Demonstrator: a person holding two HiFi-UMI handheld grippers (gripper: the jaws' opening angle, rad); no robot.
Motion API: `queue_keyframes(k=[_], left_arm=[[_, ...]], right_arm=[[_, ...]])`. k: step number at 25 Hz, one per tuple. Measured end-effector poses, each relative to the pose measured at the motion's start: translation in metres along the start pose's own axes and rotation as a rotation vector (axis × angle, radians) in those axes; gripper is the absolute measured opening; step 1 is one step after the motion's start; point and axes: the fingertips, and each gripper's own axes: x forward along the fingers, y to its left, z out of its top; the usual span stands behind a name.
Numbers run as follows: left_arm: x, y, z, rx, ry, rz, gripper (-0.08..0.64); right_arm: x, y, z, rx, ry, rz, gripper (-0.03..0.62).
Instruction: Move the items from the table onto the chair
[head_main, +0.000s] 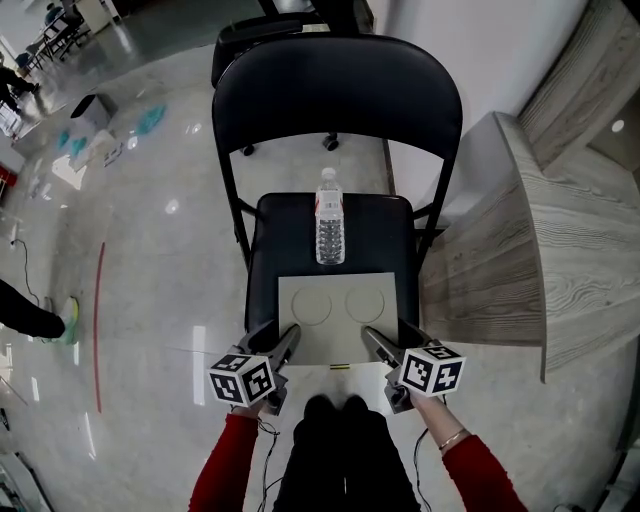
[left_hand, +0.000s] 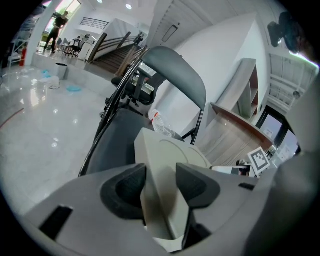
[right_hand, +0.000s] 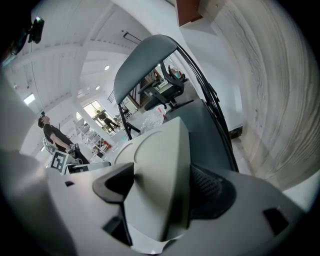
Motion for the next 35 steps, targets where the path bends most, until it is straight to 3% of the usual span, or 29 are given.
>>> queue_keyframes(k=[3,8,10,13,16,18,20,26,35], left_arm=[[-0.001,0.001,0.002,0.008,0.000,0.013,0.199],[-0.024,0.005,0.013,0.092,0.005,0.112,0.197],[-0.041,-0.007,0.034,0.149,-0.022,0.141,0.172],[-0.071,-0.049,0.086,0.255,-0.102,0.154,0.108],[-0.102,-0.102,0.137,0.331,-0.188,0.137,0.013],[-0.123,-0.137,0.164,0.365,-0.226,0.116,0.009],[-0.142,-0.167,0.183,0.393,-0.251,0.094,0.009],[-0.186,-0.224,0.216,0.403,-0.309,0.042,0.009],[-0.213,-0.269,0.239,0.439,-0.368,-0.009,0.008]], right_arm=[[-0.005,-0.003,0.005,-0.015,-0.009,-0.005,0.350],[-0.032,-0.005,0.019,-0.088,-0.025,-0.068,0.350],[-0.049,0.015,0.040,-0.132,-0.057,-0.063,0.335],[-0.077,0.065,0.083,-0.216,-0.113,-0.026,0.256],[-0.107,0.117,0.124,-0.292,-0.167,-0.002,0.163],[-0.128,0.149,0.148,-0.329,-0.204,0.017,0.083],[-0.148,0.178,0.168,-0.350,-0.235,0.044,0.053],[-0.201,0.234,0.201,-0.401,-0.320,0.059,0.020],[-0.244,0.269,0.213,-0.428,-0.405,0.052,0.015]])
